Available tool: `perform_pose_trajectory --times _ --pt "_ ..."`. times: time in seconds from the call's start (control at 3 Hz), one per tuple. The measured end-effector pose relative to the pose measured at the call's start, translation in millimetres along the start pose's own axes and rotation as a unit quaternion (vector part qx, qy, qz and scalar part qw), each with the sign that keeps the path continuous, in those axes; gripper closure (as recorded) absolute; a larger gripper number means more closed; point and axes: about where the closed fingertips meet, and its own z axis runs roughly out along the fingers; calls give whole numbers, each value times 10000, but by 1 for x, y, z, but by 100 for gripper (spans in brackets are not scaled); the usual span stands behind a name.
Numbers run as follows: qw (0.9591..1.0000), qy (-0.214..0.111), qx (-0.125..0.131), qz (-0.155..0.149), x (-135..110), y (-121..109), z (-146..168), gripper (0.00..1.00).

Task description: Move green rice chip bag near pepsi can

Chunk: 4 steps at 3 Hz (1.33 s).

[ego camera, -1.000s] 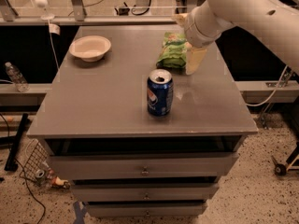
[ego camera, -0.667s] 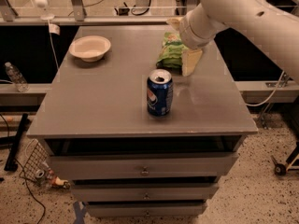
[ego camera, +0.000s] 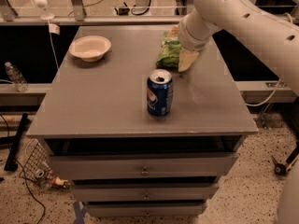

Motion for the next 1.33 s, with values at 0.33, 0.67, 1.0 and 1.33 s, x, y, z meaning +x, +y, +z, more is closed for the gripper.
perform_pose_trajectory --times 0.33,0.67,1.0,1.33 --pt "9999 16 -93 62 6 2 7 49" --pt "9998 8 -154 117 11 5 7 72" --pt "9999 -56 -4 113 13 2 -19 100" --pt "9997 -177 119 77 13 2 -50 100"
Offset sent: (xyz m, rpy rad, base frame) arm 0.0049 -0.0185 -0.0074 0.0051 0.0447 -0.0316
